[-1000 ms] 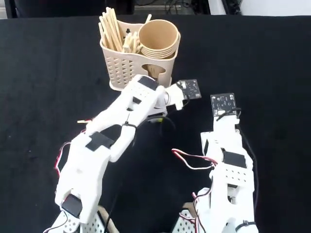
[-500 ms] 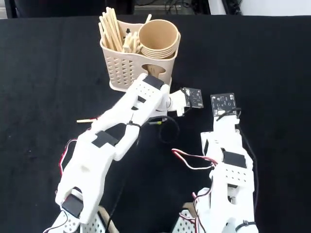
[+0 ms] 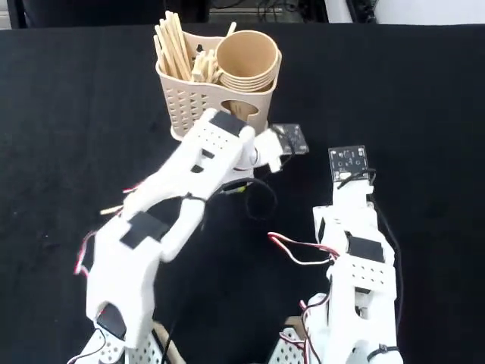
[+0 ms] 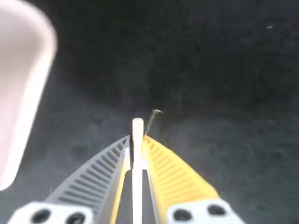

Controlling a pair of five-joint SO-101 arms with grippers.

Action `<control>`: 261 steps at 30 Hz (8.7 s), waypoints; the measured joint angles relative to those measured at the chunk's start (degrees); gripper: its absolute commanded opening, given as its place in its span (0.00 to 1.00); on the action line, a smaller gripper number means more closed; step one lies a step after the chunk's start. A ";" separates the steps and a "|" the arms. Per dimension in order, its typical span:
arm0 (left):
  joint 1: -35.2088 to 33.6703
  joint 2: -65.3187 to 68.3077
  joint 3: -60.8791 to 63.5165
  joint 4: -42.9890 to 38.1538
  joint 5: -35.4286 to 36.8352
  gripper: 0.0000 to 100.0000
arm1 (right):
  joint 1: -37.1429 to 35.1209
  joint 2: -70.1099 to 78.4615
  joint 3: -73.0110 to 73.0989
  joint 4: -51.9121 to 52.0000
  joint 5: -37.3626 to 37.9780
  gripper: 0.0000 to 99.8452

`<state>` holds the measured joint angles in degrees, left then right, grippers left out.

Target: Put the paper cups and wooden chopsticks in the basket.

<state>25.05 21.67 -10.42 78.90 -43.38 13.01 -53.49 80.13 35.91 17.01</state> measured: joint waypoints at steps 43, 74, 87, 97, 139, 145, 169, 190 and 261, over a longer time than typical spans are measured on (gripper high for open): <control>-25.05 -50.46 28.04 -81.14 59.25 0.03 | 0.09 0.00 -1.14 -2.55 0.00 0.03; -17.49 -41.23 29.36 -60.31 48.70 0.22 | 0.09 0.00 -1.14 -2.55 -0.09 0.03; -17.85 -47.38 8.53 -30.33 51.69 0.13 | 0.09 0.00 -1.14 -2.55 -0.09 0.03; -21.71 -74.90 37.27 -30.33 41.14 0.03 | -2.55 0.00 -0.53 -2.64 -0.09 0.03; -34.90 -121.93 106.99 -21.36 29.10 0.03 | -10.11 0.00 8.18 -2.73 -0.09 0.03; -34.90 -121.93 106.99 -21.36 29.10 0.03 | -10.11 0.00 8.18 -2.73 -0.09 0.03; -34.90 -121.93 106.99 -21.36 29.10 0.03 | -10.11 0.00 8.18 -2.73 -0.09 0.03; -34.90 -121.93 106.99 -21.36 29.10 0.03 | -10.11 0.00 8.18 -2.73 -0.09 0.03; -35.34 -121.93 106.99 -21.36 29.10 0.03 | -10.11 0.00 8.18 -2.73 -0.09 0.03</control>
<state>-10.29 -100.26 96.57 57.54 -14.29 2.90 -53.49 88.31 33.19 16.92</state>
